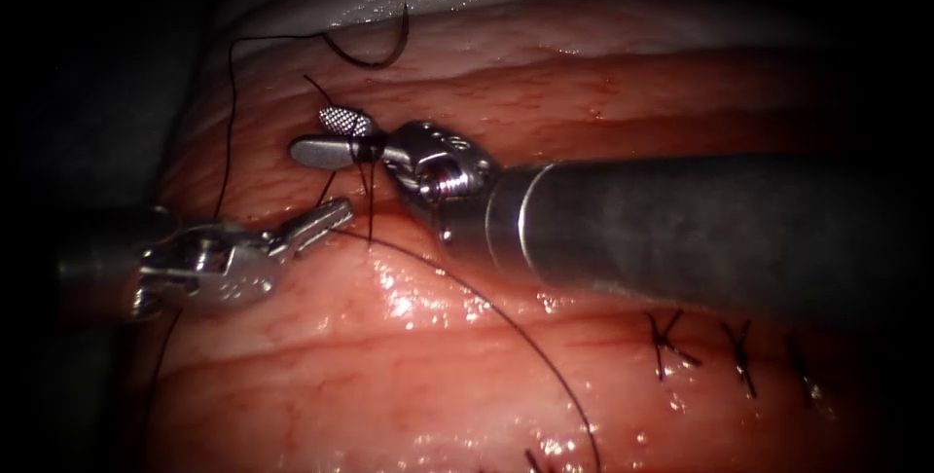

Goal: Wound Closure
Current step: Grab the short suture tail end with the right hand.

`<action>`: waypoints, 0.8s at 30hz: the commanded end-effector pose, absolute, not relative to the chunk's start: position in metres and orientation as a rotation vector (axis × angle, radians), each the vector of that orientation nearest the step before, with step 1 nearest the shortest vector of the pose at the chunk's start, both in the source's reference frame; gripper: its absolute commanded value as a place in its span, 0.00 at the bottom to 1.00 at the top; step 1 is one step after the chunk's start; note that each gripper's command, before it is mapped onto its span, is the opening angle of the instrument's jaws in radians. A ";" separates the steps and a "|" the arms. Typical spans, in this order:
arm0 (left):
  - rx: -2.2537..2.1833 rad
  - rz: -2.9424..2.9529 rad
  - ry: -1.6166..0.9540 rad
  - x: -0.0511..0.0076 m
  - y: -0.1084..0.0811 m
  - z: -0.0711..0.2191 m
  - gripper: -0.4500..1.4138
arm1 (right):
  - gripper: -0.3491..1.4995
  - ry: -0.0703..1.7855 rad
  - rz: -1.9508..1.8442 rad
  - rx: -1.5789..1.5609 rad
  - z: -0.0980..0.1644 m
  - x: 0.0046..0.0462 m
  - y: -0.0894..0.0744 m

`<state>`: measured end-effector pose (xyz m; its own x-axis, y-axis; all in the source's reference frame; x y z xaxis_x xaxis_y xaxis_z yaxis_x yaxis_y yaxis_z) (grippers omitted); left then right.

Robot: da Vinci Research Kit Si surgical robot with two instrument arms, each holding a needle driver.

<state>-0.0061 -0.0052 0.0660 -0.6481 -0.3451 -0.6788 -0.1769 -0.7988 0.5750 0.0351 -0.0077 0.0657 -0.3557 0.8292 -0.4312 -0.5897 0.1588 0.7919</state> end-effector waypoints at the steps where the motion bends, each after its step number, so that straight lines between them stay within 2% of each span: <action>1: 1.271 -2.597 -0.951 -0.0067 -0.005 0.067 0.00 | 0.90 1.216 1.500 0.273 0.067 0.0362 -0.007; 16: 1.275 -2.605 -0.930 -0.0063 -0.003 0.068 0.00 | 0.91 1.182 1.500 0.241 0.067 0.0360 -0.006; 24: 1.279 -2.606 -0.923 -0.0067 -0.002 0.068 0.00 | 0.92 1.196 1.507 0.221 0.067 0.0345 -0.006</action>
